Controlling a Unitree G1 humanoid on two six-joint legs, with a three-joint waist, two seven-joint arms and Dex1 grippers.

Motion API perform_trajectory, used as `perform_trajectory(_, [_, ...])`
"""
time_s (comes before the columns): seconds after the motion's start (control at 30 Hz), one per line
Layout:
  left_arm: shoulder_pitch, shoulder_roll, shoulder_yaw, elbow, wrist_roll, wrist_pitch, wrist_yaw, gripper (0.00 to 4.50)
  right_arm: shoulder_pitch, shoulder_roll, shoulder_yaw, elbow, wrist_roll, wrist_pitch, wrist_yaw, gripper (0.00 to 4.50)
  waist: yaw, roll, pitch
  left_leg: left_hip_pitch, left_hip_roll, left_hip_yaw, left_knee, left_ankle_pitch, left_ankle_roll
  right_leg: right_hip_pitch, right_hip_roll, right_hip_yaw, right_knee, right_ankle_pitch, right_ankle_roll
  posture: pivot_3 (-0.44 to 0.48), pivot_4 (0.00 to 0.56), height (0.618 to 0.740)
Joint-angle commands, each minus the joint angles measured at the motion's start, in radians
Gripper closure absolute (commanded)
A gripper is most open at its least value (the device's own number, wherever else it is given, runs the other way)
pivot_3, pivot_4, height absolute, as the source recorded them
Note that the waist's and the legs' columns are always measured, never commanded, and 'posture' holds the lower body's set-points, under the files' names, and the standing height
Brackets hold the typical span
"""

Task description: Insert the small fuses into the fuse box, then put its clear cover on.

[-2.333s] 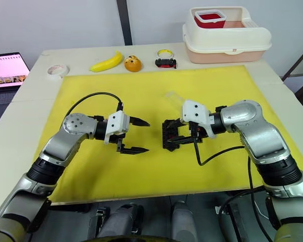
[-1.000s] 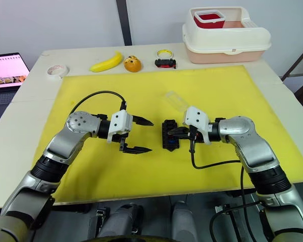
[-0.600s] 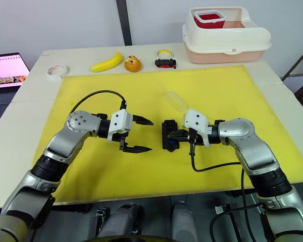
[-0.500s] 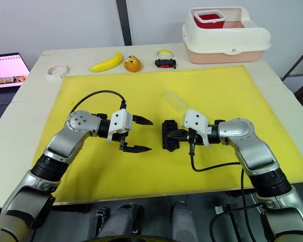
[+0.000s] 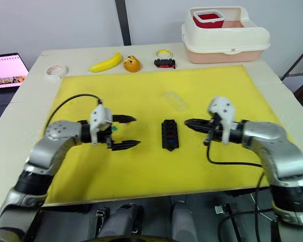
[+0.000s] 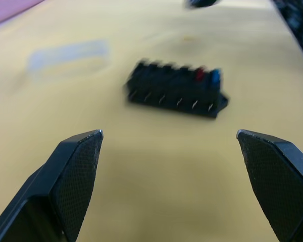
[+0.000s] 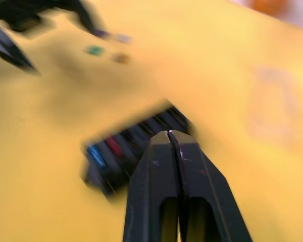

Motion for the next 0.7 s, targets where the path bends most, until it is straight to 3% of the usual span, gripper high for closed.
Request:
perform_trajectory(0.03, [0.129, 0.099, 0.214, -0.051, -0.11, 0.119, 0.012, 0.0, 0.085, -0.065, -0.159, 0.001, -0.002, -0.007, 0.001, 2.62, 0.0, 0.0, 0.0, 0.0, 0.0, 0.0, 0.0, 0.0, 0.0, 0.0, 0.0, 0.0, 0.0, 0.0, 0.0, 0.0, 0.15, 0.74])
perform_trajectory(0.2, [0.298, 0.2, 0.415, 0.013, -0.177, 0.201, 0.005, 0.0, 0.2, -0.128, -0.258, 0.077, -0.049, -0.082, 0.022, 0.02, 0.004, 0.001, 0.0, 0.002, 0.0, 0.001, 0.0, -0.004, 0.006, 0.002, 0.0, 0.0, 0.0, 0.0, 0.0, 0.0, 0.15, 0.74])
perform_trajectory(0.43, [0.426, 0.26, 0.52, 0.035, -0.196, 0.213, -0.016, 0.0, 0.225, -0.134, -0.282, 0.099, -0.049, -0.109, 0.009, 0.02, 0.013, 0.001, -0.001, 0.002, 0.001, 0.002, 0.0, -0.005, 0.007, 0.003, 0.0, 0.0, -0.001, 0.0, 0.0, 0.0, 0.15, 0.74])
perform_trajectory(0.53, [0.395, 0.259, 0.493, -0.009, -0.244, 0.297, 0.022, 0.0, 0.196, -0.123, -0.239, 0.064, -0.032, -0.103, -0.001, 0.02, 0.019, 0.002, -0.001, 0.002, 0.0, 0.002, 0.0, -0.005, 0.007, 0.003, -0.001, 0.0, -0.001, 0.0, 0.0, 0.0, 0.15, 0.74])
perform_trajectory(0.7, [0.225, 0.23, 0.447, -0.021, -0.429, 0.569, 0.116, 0.0, 0.074, -0.095, -0.11, -0.094, 0.077, -0.008, -0.029, 0.02, 0.018, 0.001, -0.001, 0.002, 0.0, 0.001, 0.001, -0.005, 0.007, 0.003, -0.001, 0.0, -0.001, 0.0, 0.0, 0.0, 0.15, 0.74])
